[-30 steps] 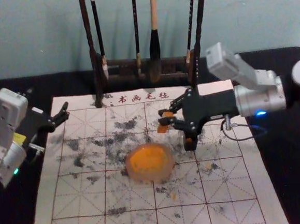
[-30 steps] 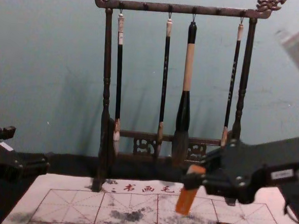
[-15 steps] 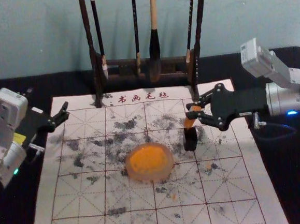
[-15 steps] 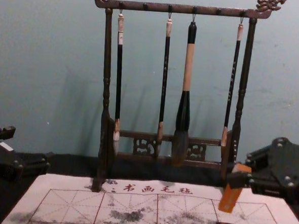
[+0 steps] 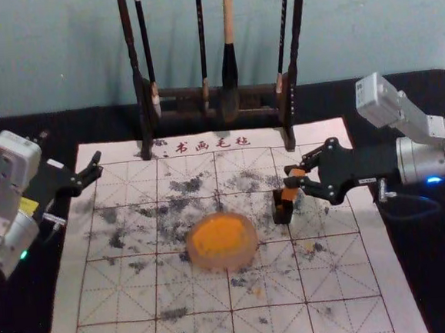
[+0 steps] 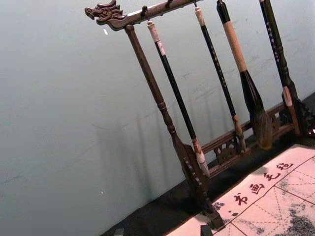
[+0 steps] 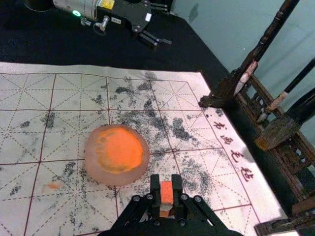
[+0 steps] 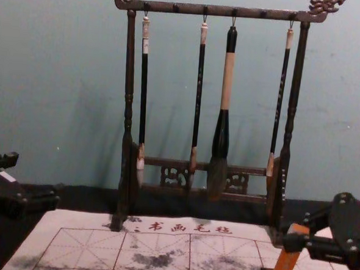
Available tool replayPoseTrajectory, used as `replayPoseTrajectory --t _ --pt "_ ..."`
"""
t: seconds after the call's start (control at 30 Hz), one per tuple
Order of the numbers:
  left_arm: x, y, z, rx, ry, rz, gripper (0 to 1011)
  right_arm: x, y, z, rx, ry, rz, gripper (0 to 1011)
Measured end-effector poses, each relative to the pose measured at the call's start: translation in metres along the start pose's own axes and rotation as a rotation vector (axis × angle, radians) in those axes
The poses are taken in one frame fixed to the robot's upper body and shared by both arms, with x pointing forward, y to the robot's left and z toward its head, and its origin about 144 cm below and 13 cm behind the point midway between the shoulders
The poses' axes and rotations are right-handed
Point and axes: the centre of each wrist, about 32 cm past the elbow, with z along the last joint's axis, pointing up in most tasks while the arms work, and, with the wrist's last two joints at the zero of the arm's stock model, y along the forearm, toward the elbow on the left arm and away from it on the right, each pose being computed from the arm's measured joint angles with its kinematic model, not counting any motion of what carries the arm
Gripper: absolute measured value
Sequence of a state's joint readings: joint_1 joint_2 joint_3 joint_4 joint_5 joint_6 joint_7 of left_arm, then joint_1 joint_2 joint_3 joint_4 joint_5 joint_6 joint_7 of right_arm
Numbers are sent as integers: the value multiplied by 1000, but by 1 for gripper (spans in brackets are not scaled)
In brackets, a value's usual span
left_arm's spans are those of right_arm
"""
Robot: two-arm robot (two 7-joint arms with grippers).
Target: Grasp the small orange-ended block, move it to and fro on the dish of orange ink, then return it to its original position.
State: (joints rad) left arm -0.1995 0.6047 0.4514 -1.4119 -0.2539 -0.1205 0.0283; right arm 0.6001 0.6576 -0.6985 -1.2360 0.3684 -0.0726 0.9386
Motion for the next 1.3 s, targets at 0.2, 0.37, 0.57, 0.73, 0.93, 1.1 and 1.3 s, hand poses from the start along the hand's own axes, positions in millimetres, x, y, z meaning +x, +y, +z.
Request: replayPoseTrajectory --t 0.2,0.37,0.57,0.73,0.93,1.1,1.3 --pt "0 0 0 0 0 0 1001 0 4 -3 0 11 -1 136" --pt "0 0 0 0 0 0 1001 1 7 -4 4 14 -1 136" --pt "0 0 0 0 0 0 1001 1 9 -4 7 14 1 136" --pt "0 0 0 0 0 0 1001 1 10 -5 -1 14 4 136" --pt "0 0 0 0 0 0 1001 -1 13 -8 -15 14 8 136" --pt "0 0 0 0 0 0 1001 -2 17 -12 -22 23 9 136" --pt "0 0 0 0 0 0 1001 -3 21 -17 -30 30 6 136"
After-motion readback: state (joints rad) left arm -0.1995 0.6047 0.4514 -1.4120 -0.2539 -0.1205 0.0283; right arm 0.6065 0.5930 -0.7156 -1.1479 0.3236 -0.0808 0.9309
